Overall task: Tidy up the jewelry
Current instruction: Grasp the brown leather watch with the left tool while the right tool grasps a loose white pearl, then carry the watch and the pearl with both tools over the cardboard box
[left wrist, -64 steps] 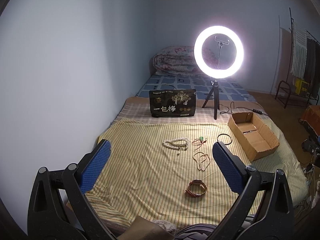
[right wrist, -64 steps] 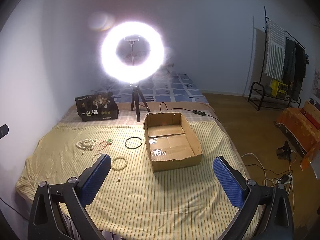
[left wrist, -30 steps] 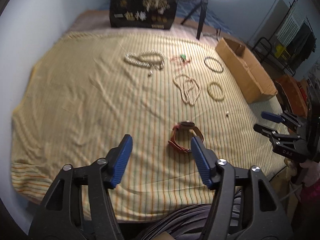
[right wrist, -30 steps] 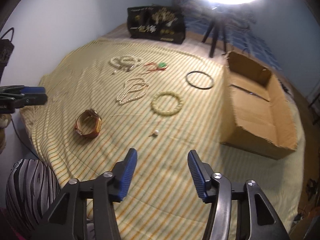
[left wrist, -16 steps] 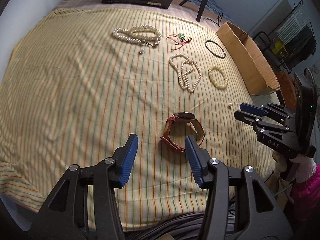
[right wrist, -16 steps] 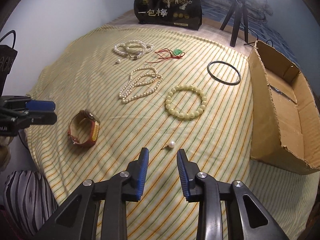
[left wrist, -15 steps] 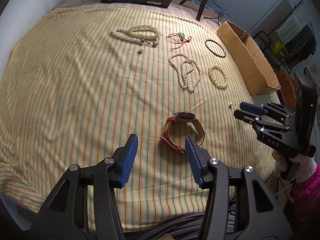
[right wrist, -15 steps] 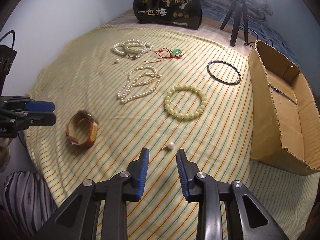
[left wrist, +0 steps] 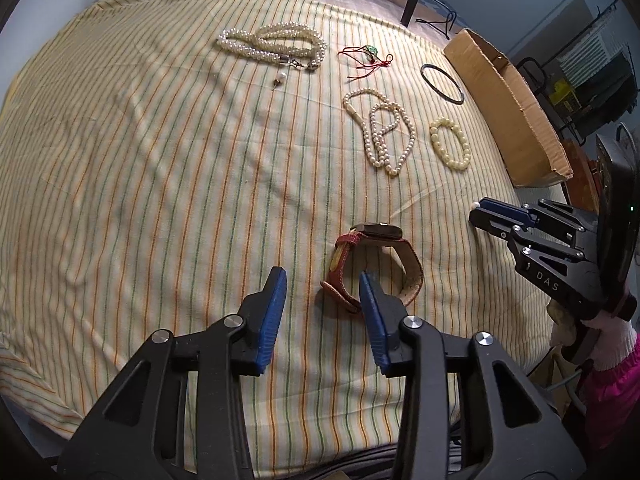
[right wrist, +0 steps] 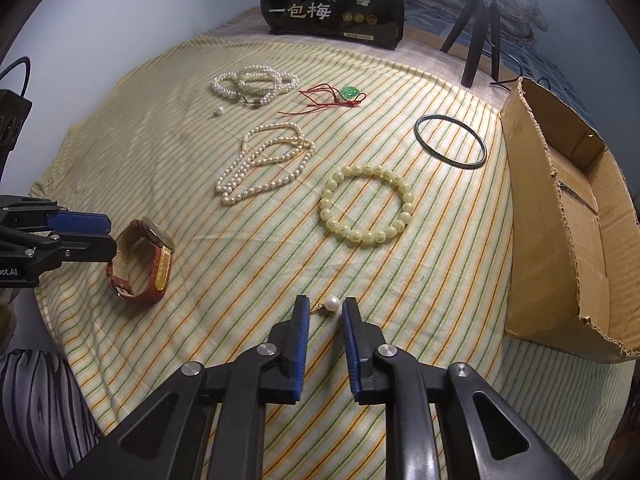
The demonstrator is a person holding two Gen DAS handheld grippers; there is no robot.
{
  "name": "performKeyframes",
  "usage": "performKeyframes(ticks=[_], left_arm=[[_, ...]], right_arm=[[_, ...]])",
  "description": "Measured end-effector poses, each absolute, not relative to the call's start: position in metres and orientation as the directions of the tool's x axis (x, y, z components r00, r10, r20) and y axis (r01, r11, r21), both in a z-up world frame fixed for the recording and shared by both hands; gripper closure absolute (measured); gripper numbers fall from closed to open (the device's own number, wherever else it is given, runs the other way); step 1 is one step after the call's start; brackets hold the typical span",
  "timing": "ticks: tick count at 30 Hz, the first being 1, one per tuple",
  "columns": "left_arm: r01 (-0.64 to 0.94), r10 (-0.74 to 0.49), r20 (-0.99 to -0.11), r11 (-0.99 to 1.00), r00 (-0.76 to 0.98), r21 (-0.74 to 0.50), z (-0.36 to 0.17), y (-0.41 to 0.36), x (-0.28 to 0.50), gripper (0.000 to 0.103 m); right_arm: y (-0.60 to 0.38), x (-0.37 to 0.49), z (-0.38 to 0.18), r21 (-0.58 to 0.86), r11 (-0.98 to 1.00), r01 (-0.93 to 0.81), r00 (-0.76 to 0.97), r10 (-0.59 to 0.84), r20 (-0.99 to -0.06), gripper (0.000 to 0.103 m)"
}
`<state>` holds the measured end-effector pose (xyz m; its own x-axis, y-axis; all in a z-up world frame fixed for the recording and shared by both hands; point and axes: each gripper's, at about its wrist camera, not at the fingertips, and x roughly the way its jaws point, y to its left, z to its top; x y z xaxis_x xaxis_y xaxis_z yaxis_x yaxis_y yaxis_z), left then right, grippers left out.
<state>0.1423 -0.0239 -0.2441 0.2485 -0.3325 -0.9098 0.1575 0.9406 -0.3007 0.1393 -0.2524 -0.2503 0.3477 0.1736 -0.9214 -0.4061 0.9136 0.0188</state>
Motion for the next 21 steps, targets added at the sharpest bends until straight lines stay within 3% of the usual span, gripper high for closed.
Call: performKeyframes(ticks=[4,12,21], left_arm=[[0.153,-0.34,-0.911,0.938,0.234,-0.311,-0.249,-0.027,0.146,0.068],[0.148,-0.336,-0.916,0.939,0.218,-0.31,-0.258,-0.034,0.155,0.092],[0.141,-0.331,-0.909,0.942,0.254,-0.304,-0.253,-0.029,0.151,0.093]], right_arm=[[-0.251,0.139,-0.252,0.012,0.91,-0.413,0.351,0.171,-0.921,0.092],[-0.25,0.14,-0.252,0.006,0.909,-0.417,0.36,0.171,-0.917,0.097],[-0.257,0.136,-0.24,0.024,0.92,-0.392,0.387,0.188,-0.903,0.102]])
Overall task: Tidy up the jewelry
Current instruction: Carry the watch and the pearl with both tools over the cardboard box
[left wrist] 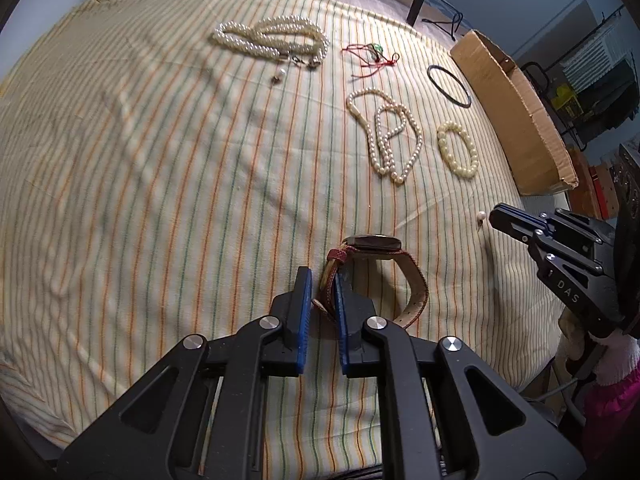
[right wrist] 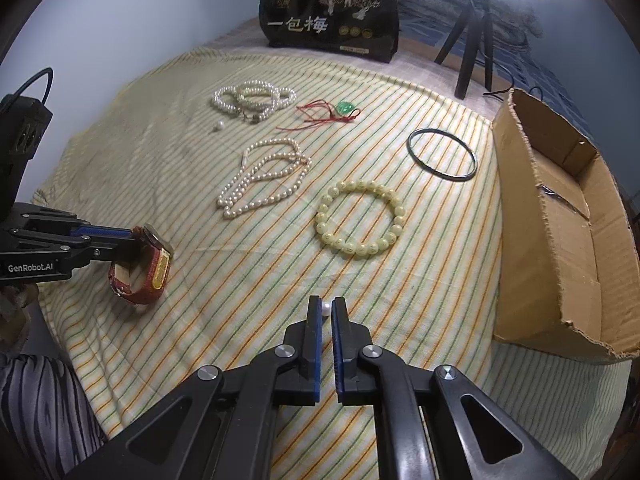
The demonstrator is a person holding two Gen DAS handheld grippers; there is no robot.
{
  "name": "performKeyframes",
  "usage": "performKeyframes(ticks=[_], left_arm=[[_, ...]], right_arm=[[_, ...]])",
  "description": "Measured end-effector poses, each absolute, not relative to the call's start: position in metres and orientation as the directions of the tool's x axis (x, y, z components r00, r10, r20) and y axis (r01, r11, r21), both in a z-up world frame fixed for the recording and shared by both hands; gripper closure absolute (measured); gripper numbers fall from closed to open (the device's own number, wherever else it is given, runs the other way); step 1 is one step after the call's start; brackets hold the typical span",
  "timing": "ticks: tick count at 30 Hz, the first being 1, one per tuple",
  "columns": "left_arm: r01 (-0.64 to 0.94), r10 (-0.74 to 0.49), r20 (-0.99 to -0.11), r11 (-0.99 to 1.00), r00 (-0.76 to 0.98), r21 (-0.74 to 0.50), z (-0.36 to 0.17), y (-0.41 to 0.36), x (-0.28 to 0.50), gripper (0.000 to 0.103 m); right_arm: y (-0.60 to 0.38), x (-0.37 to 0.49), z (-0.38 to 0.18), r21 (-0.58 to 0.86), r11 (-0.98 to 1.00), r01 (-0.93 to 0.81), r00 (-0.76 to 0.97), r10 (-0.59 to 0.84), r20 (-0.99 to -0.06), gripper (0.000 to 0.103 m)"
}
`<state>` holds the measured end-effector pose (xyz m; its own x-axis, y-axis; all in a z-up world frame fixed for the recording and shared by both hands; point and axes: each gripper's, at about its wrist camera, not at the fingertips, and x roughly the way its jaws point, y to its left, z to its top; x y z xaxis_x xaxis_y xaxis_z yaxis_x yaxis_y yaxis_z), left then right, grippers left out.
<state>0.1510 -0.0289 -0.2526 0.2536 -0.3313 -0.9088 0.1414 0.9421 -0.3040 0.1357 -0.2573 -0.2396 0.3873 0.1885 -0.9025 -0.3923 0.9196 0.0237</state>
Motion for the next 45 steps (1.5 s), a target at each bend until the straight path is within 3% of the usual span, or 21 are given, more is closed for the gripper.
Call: performKeyframes(ticks=[11,12,14,16,18,19,22,32,45], left_arm=[[0.15,-0.32,-0.907,0.946,0.275,-0.288,-0.244,-0.026,0.144,0.094],[0.151,-0.318,-0.908,0.946,0.274,-0.286,-0.245,-0.027,0.144,0.094],[0.148,-0.316,-0.91,0.947,0.27,-0.285,-0.246,-0.026,0.144,0.094],[0.146,-0.315,-0.911,0.947,0.267,-0.285,-0.247,-0.026,0.145,0.094],[0.144,-0.313,-0.911,0.948,0.267,-0.283,-0.248,-0.026,0.146,0.094],[0.145,-0.31,-0.912,0.949,0.268,-0.28,-0.248,-0.026,0.145,0.094],[0.149,-0.304,-0.914,0.951,0.27,-0.272,-0.248,-0.028,0.146,0.094],[0.164,-0.309,-0.903,0.949,0.299,-0.271,-0.233,-0.029,0.143,0.094],[0.303,-0.391,-0.843,0.908,0.369,-0.288,-0.163,-0.076,0.166,0.094]], right_arm=[[-0.271,0.128,-0.22,0.055,0.928,-0.37,0.417,0.218,-0.882,0.101],[-0.269,0.128,-0.222,0.046,0.926,-0.375,0.413,0.212,-0.886,0.097],[-0.262,0.129,-0.229,0.045,0.919,-0.392,0.394,0.213,-0.894,0.063],[-0.254,0.13,-0.236,0.024,0.912,-0.41,0.386,0.197,-0.901,0.059],[-0.249,0.133,-0.245,0.021,0.906,-0.423,0.365,0.192,-0.911,0.065],[-0.247,0.136,-0.249,0.021,0.907,-0.421,0.358,0.187,-0.915,0.078],[-0.245,0.143,-0.262,0.011,0.908,-0.418,0.338,0.167,-0.926,0.097],[-0.263,0.131,-0.228,0.045,0.927,-0.373,0.415,0.21,-0.885,0.098],[-0.323,0.126,-0.152,0.058,0.96,-0.273,0.56,0.207,-0.802,0.098]])
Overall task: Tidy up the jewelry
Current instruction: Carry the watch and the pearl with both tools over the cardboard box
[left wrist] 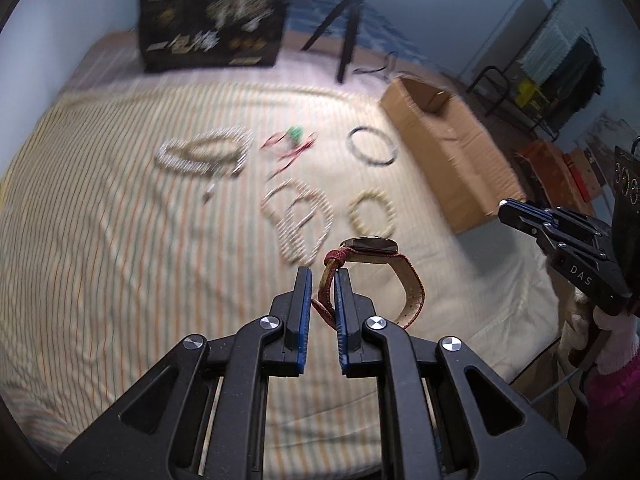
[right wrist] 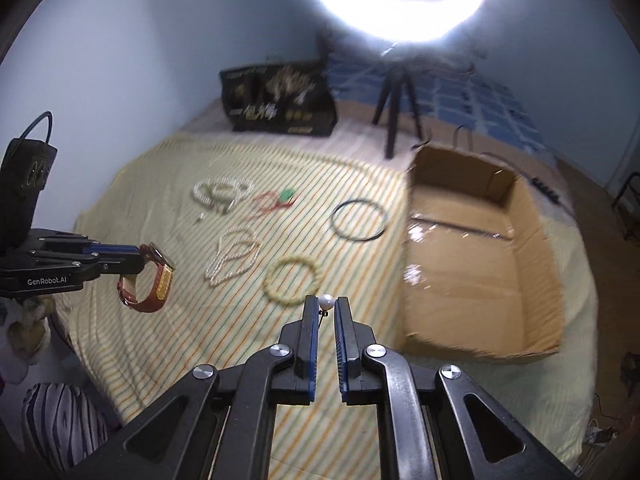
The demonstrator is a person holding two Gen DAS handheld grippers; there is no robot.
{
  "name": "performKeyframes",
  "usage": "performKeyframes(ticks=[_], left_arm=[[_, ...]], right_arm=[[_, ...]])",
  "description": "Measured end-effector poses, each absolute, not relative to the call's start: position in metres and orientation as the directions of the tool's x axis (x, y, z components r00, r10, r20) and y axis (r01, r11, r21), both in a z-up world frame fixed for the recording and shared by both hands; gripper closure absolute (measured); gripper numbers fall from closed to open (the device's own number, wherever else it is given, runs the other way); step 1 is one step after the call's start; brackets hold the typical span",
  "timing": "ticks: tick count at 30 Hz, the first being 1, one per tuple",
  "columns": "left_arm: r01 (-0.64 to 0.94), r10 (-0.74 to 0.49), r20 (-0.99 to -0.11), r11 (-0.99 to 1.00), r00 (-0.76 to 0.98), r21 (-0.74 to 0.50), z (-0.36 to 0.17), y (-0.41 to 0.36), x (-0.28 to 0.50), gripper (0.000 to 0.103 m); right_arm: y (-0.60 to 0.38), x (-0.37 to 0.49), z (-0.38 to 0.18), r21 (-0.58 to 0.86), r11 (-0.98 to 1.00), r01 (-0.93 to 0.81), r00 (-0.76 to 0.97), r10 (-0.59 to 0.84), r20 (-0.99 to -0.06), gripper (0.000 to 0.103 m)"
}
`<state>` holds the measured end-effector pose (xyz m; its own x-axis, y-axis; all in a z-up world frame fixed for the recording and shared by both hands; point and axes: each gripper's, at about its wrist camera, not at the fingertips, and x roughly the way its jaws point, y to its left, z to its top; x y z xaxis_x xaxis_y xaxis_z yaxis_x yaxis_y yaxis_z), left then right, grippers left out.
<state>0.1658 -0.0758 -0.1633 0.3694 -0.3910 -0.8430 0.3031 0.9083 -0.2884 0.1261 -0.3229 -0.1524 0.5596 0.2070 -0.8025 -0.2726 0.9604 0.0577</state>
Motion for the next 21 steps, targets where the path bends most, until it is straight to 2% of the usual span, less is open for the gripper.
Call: performKeyframes(ticks=[12,21], left_arm=[[0.45,-0.442,-0.812,0.856,0.381,-0.255,-0.131,-0.175,0.225,0.094],[0.558,-0.459,-0.819,0.801,0.344,-0.215,-0.149,-0.259,0.255,0.094]], right_arm=[[-0.404,0.154,-0.139,0.076,0.987,-0.143,0.614,0.149,-0.775,0.098],[-0.449,0.208,-0.157,0.108,0.991,-0.082,0.616,0.136,-0.776,0.098]])
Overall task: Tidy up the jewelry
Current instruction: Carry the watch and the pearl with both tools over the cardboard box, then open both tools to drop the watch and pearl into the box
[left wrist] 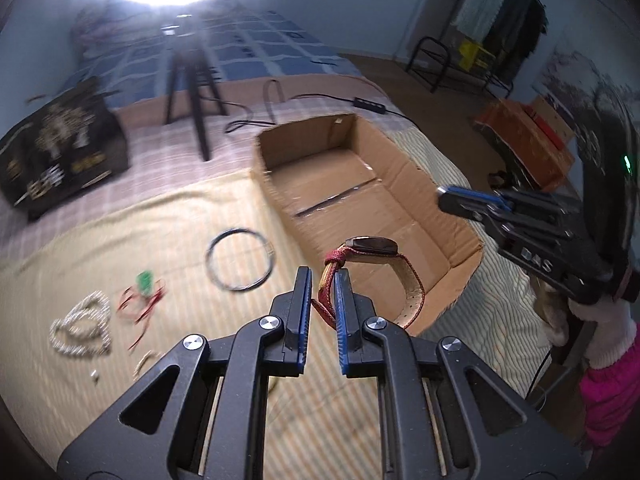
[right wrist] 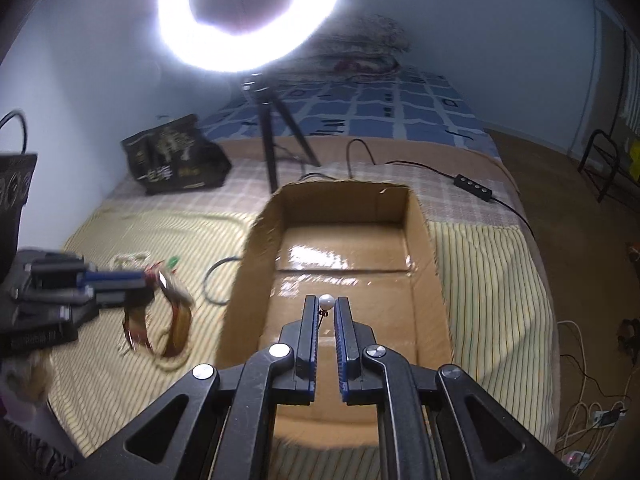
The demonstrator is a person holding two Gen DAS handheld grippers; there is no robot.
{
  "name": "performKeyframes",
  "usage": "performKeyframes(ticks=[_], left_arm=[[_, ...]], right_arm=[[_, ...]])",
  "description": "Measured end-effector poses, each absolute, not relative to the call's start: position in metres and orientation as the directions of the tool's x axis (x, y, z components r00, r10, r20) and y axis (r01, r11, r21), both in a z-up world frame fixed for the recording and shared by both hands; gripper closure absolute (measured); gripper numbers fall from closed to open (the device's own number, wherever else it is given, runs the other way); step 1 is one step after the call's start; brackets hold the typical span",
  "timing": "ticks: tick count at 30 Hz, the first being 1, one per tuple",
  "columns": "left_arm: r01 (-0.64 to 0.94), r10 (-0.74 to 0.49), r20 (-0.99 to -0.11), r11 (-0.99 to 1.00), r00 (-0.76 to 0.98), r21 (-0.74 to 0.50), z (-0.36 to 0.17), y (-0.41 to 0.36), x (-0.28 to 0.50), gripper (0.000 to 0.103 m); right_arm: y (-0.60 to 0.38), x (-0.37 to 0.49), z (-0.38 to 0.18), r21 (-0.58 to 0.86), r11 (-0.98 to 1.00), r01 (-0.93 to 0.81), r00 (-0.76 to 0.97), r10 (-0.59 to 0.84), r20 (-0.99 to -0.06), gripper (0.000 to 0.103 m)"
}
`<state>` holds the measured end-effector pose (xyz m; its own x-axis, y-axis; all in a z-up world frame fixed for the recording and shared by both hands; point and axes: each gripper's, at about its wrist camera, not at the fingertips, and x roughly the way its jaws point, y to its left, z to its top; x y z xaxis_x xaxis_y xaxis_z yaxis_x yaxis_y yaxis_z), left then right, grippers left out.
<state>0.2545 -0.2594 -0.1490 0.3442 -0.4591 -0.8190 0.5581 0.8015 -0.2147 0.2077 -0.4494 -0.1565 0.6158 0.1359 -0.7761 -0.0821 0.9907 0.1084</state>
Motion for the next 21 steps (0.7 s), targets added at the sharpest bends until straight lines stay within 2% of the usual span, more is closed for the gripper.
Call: performKeyframes(ticks=[10,12,13,15,18,20,21], left_arm=[[0.583,-0.497,-0.823,0.767,0.275,-0.268,-0.176,-0.294,0.257,0.094],[0.59,-0.502,-0.822,0.76,0.268,-0.272,-0.179,-0.297,0.256,0.093],[0.594,-0.505,-0.822,0.757,0.265,-0.273,-0.178,-0.298,0.256,0.093],[0.599,-0.511,-0.82,0.75,0.256,-0.281,-0.179,-0.299,0.256,0.093],[0.6,-0.52,-0.813,0.747,0.26,-0.286,-0.175,-0.298,0.257,0.083],[0.596,-0.526,-0.8,0.753,0.289,-0.28,-0.169,-0.288,0.256,0.083],[0.592,-0.526,-0.795,0.757,0.302,-0.276,-0.167,-0.282,0.256,0.083]], right_arm=[[-0.47,0.242,-0.185,0.14,0.989,-0.047,0.6,0.14,-0.788,0.097],[-0.471,0.243,-0.186,0.145,0.989,-0.037,0.6,0.138,-0.788,0.089],[-0.472,0.242,-0.186,0.145,0.989,-0.03,0.603,0.133,-0.786,0.078],[-0.472,0.24,-0.184,0.139,0.99,-0.016,0.612,0.119,-0.782,0.075],[-0.475,0.238,-0.179,0.145,0.989,0.002,0.624,0.112,-0.774,0.069],[-0.474,0.233,-0.174,0.154,0.988,0.015,0.635,0.11,-0.764,0.051],[-0.472,0.228,-0.17,0.155,0.988,0.015,0.645,0.109,-0.756,0.049]])
